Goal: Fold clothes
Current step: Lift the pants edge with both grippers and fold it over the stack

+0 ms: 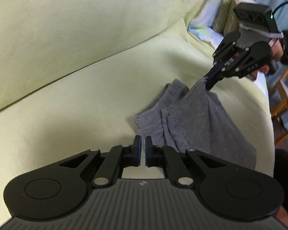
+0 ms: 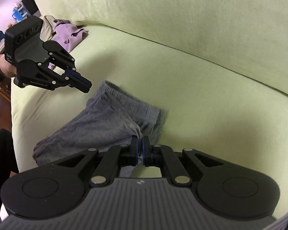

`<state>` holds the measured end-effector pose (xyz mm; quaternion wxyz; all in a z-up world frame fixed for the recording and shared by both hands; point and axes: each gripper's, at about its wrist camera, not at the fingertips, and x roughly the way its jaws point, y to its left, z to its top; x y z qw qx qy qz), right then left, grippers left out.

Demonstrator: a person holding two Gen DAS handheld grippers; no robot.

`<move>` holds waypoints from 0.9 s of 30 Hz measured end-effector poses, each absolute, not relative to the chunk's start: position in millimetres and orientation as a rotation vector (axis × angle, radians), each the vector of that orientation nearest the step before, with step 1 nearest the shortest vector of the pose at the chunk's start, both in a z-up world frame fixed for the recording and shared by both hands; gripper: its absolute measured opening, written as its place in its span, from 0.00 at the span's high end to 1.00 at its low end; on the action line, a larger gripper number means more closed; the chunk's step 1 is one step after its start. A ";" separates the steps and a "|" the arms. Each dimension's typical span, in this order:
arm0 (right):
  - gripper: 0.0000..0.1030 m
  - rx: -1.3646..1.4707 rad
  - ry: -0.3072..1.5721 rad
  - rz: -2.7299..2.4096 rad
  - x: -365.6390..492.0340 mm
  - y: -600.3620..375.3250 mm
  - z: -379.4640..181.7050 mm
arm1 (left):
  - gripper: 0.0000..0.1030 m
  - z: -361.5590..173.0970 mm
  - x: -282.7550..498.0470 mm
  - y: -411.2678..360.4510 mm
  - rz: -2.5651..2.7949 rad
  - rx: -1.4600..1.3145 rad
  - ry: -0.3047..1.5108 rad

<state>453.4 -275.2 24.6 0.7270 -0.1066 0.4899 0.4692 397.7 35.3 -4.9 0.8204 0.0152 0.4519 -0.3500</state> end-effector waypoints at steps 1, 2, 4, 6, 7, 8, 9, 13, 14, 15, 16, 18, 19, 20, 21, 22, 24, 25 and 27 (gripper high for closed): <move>0.98 -0.239 1.084 1.048 454.7 -270.4 22.6 | 0.98 -4.5 396.3 36.6 -0.757 0.014 0.955; 0.98 -0.250 1.091 1.053 455.5 -266.6 20.0 | 0.95 -3.9 395.2 37.4 -0.768 -0.003 0.950; 0.98 -0.256 1.097 1.053 458.0 -264.3 17.6 | 0.83 -1.5 394.8 33.4 -0.792 -0.011 0.955; 0.98 -0.251 1.106 1.055 457.0 -264.8 15.7 | 0.79 0.1 393.8 25.4 -0.818 0.006 0.951; 0.98 -0.245 1.111 1.056 455.5 -265.9 14.9 | 0.79 0.5 395.4 21.8 -0.828 0.006 0.951; 0.98 -0.241 1.112 1.056 456.6 -266.5 14.0 | 0.75 0.6 397.0 17.9 -0.836 0.010 0.952; 0.98 -0.232 1.114 1.053 455.9 -268.5 13.7 | 0.73 -0.7 398.8 13.0 -0.838 0.027 0.952; 0.98 -0.197 1.127 1.045 452.5 -277.7 13.1 | 0.72 -6.1 406.1 -6.5 -0.846 0.095 0.951; 0.98 -0.190 1.129 1.046 451.9 -279.2 12.6 | 0.72 -7.4 407.8 -10.8 -0.847 0.111 0.952; 0.98 -0.184 1.131 1.047 451.7 -280.1 12.2 | 0.72 -9.0 409.0 -12.7 -0.846 0.117 0.954; 0.98 -0.180 1.131 1.047 451.7 -279.6 11.4 | 0.72 -10.7 410.2 -14.9 -0.843 0.126 0.957; 0.98 -0.161 1.132 1.044 452.0 -280.2 9.5 | 0.72 -15.6 412.3 -22.2 -0.824 0.159 0.962; 0.98 -0.157 1.131 1.044 451.7 -279.6 8.8 | 0.72 -17.3 412.5 -23.9 -0.821 0.158 0.963; 0.98 -0.154 1.131 1.044 451.0 -279.6 8.0 | 0.73 -19.0 412.8 -25.5 -0.818 0.157 0.964; 0.98 -0.151 1.132 1.043 450.2 -279.5 7.1 | 0.78 -20.3 412.6 -26.7 -0.815 0.157 0.964; 0.98 -0.148 1.133 1.043 449.4 -279.3 6.3 | 0.93 -19.9 411.0 -25.9 -0.812 0.157 0.960; 0.98 -0.144 1.135 1.041 448.0 -279.5 5.4 | 0.96 -17.8 405.9 -21.8 -0.800 0.136 0.945; 0.98 -0.143 1.135 1.040 447.3 -279.9 5.4 | 0.97 -15.9 402.5 -18.9 -0.791 0.120 0.934; 0.98 -0.135 1.131 1.039 445.4 -282.0 8.1 | 0.97 -9.3 393.9 -13.4 -0.773 0.105 0.902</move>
